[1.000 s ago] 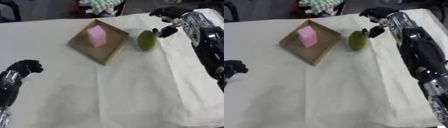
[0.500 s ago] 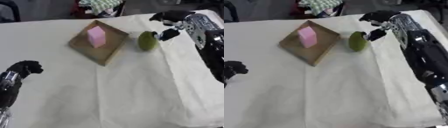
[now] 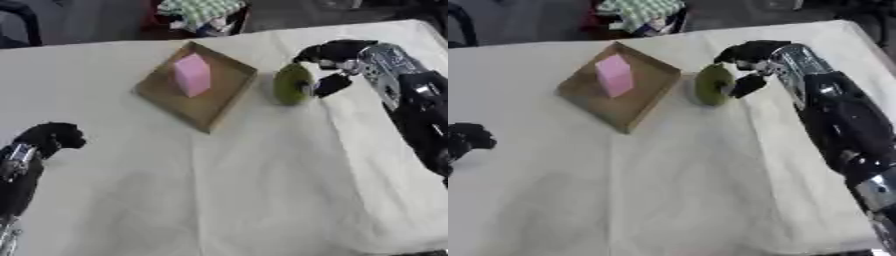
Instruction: Pick up objects on the table and place them in the box.
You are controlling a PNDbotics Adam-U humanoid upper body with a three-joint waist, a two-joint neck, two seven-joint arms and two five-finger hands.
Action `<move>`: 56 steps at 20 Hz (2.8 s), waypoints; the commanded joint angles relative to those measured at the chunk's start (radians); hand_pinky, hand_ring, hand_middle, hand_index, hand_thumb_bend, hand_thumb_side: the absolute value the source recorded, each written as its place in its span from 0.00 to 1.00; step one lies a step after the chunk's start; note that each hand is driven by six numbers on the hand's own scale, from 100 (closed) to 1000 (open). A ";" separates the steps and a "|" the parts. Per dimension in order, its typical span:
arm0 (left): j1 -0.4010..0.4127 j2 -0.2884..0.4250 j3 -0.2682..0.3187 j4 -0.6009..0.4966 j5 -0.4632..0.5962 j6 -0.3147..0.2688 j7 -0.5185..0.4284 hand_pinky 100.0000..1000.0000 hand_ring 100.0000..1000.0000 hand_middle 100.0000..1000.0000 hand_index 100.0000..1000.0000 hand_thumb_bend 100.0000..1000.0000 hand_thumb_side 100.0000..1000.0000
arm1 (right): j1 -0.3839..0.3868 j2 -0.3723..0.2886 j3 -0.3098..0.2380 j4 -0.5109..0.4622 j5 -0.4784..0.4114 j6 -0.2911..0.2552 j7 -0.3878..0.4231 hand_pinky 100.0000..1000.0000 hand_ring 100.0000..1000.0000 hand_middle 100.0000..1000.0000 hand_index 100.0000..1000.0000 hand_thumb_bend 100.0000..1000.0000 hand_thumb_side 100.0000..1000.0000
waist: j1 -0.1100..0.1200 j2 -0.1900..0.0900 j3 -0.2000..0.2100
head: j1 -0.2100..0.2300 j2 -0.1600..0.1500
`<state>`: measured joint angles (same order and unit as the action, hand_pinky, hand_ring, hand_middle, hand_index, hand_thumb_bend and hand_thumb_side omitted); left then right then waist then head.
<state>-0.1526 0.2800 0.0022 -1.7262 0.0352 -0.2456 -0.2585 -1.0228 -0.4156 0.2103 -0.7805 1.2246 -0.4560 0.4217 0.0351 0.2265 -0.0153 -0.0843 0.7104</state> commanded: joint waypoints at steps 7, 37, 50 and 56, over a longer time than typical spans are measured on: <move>-0.007 0.020 0.005 -0.011 0.003 -0.001 0.001 0.67 0.61 0.57 0.71 0.00 1.00 | -0.033 0.020 0.003 -0.055 -0.005 -0.024 -0.125 0.71 0.72 0.38 0.34 0.00 0.23 | -0.003 -0.021 0.002 | -0.007 -0.010; -0.026 0.008 -0.012 -0.014 0.013 0.003 -0.016 0.67 0.61 0.57 0.71 0.00 1.00 | -0.160 0.263 -0.019 0.033 0.097 -0.020 -0.224 0.70 0.70 0.38 0.40 0.00 0.17 | -0.005 -0.013 0.060 | -0.047 -0.017; -0.022 0.006 -0.009 -0.013 0.012 0.004 -0.014 0.67 0.61 0.57 0.71 0.00 1.00 | -0.154 0.249 -0.042 0.019 0.112 0.005 -0.307 0.76 0.84 0.93 1.00 0.00 0.19 | -0.005 -0.013 0.055 | -0.044 -0.019; -0.017 0.009 -0.004 -0.013 0.010 0.004 -0.010 0.67 0.61 0.57 0.71 0.00 1.00 | -0.155 0.187 -0.051 -0.068 0.040 0.010 -0.323 0.76 0.83 0.93 1.00 0.00 0.11 | -0.009 -0.016 0.042 | -0.033 -0.015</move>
<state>-0.1657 0.2782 -0.0101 -1.7262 0.0445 -0.2407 -0.2714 -1.1557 -0.1950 0.1673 -0.8085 1.2854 -0.4470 0.1051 0.0268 0.2292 0.0254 -0.1224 0.7018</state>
